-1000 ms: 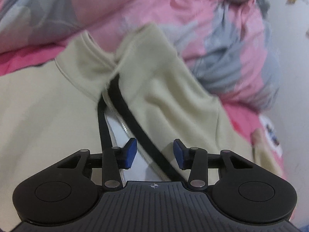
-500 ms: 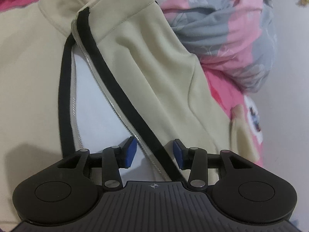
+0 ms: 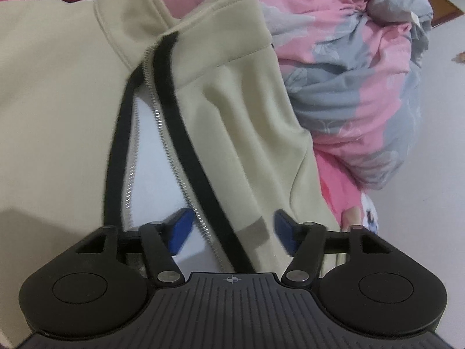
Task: Fold clothes
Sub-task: 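Grasp the zipper end with the right gripper and hold it up, then hold the zipper end with the right gripper while the left gripper grasps the zipper pull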
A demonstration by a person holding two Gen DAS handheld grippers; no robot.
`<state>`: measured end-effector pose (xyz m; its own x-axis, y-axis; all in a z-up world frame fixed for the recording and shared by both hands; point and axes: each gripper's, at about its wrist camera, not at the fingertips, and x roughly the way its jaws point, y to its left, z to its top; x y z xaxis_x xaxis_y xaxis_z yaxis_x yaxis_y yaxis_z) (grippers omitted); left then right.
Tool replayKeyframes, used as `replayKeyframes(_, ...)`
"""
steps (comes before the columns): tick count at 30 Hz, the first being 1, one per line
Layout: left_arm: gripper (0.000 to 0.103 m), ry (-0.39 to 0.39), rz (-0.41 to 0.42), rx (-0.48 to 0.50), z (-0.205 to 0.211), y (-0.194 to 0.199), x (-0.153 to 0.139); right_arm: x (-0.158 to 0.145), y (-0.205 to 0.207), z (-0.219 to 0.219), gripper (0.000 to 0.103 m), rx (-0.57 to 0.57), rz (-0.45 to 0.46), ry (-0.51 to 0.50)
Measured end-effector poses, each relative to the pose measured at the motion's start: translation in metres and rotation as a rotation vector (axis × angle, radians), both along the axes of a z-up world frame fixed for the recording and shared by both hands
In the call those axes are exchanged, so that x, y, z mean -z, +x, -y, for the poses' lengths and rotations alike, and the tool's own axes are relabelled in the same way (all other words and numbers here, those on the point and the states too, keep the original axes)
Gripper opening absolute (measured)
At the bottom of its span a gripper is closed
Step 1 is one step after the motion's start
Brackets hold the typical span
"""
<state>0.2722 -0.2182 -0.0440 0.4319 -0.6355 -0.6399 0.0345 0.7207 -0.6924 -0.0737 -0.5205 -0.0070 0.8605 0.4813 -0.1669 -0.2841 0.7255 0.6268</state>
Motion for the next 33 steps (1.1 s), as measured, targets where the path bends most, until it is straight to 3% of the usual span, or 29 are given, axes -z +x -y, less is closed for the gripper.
replayKeyframes(4, 0.089, -0.014, 0.038, -0.005, 0.005, 0.0, 0.001, 0.003, 0.001, 0.0, 0.001, -0.001, -0.004, 0.007)
replayKeyframes(7, 0.087, -0.02, 0.061, -0.024, 0.004, -0.001, 0.001, 0.005, 0.002, 0.001, 0.001, -0.001, -0.008, 0.012)
replayKeyframes(9, 0.073, -0.024, 0.061, -0.058, -0.001, -0.002, 0.002, 0.007, 0.002, 0.001, 0.001, -0.001, -0.009, 0.015)
replayKeyframes(11, 0.047, -0.027, 0.052, -0.083, -0.007, -0.003, 0.003, 0.007, 0.001, -0.001, 0.001, 0.0, -0.006, 0.007)
replayKeyframes(14, 0.032, -0.043, 0.041, -0.095, -0.015, -0.003, 0.004, 0.005, 0.0, -0.005, 0.001, 0.002, -0.009, -0.03)
replayKeyframes(17, 0.03, -0.063, 0.057, -0.096, -0.02, -0.004, -0.001, 0.001, -0.002, -0.017, 0.003, 0.004, -0.022, -0.134)
replayKeyframes(20, 0.03, -0.082, 0.085, -0.077, -0.021, -0.008, -0.009, -0.002, -0.002, -0.037, 0.005, 0.034, -0.036, -0.323)
replayKeyframes(22, 0.03, -0.083, 0.106, -0.06, -0.02, -0.01, -0.015, -0.004, 0.001, -0.052, 0.012, 0.047, -0.033, -0.463)
replayKeyframes(24, 0.03, -0.081, 0.117, -0.046, -0.017, -0.011, -0.017, -0.01, 0.007, -0.065, 0.026, 0.032, -0.005, -0.581)
replayKeyframes(29, 0.03, -0.095, 0.113, -0.033, -0.014, -0.007, -0.013, -0.031, 0.046, -0.098, 0.028, -0.06, 0.078, -0.794)
replayKeyframes(33, 0.03, -0.123, 0.107, -0.016, -0.02, -0.005, -0.01, -0.024, 0.088, -0.139, 0.028, -0.142, 0.125, -1.016)
